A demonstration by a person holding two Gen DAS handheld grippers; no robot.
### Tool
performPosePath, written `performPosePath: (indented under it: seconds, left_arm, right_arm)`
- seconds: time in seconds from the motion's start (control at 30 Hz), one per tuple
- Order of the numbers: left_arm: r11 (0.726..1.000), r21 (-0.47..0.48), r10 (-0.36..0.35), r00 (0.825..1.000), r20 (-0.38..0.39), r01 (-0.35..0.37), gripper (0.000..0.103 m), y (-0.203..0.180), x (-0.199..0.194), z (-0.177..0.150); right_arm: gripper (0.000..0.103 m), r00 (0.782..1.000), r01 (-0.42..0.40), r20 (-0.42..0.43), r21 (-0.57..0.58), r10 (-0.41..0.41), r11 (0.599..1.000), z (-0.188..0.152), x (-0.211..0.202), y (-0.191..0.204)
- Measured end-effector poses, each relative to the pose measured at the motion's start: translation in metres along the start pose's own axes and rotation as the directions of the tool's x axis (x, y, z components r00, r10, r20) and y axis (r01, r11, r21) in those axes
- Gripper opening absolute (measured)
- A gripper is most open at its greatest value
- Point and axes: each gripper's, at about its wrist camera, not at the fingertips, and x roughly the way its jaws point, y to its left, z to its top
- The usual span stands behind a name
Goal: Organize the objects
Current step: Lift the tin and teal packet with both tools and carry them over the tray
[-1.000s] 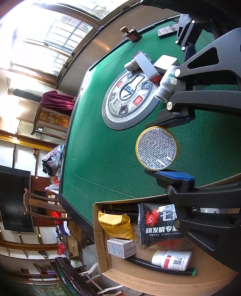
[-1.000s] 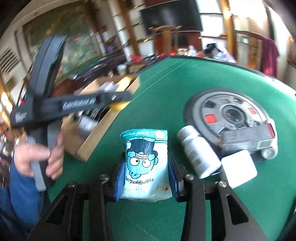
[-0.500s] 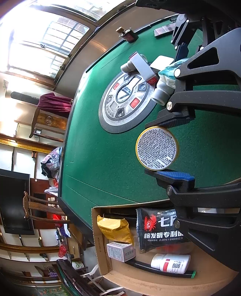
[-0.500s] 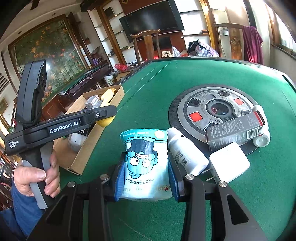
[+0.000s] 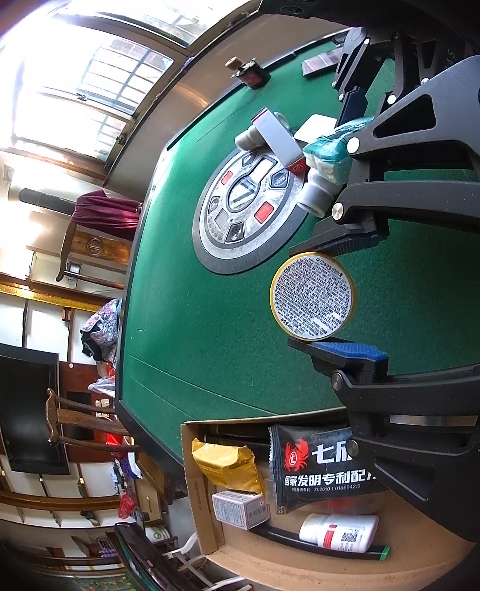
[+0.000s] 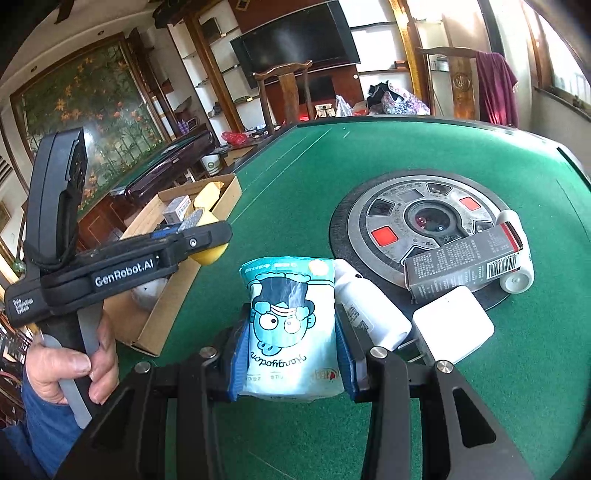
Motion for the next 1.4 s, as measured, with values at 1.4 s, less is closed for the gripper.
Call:
performPosePath:
  seconds: [1.4]
  left_arm:
    - [0.958,-0.239,0.163,0.987,-0.006,-0.159,0.04,0.162,-0.101,-0.084]
  right_arm:
    - [0.041,0.975,-0.182,-0.169,-0.235,0.144,0.955,-0.006,0.098,0.201]
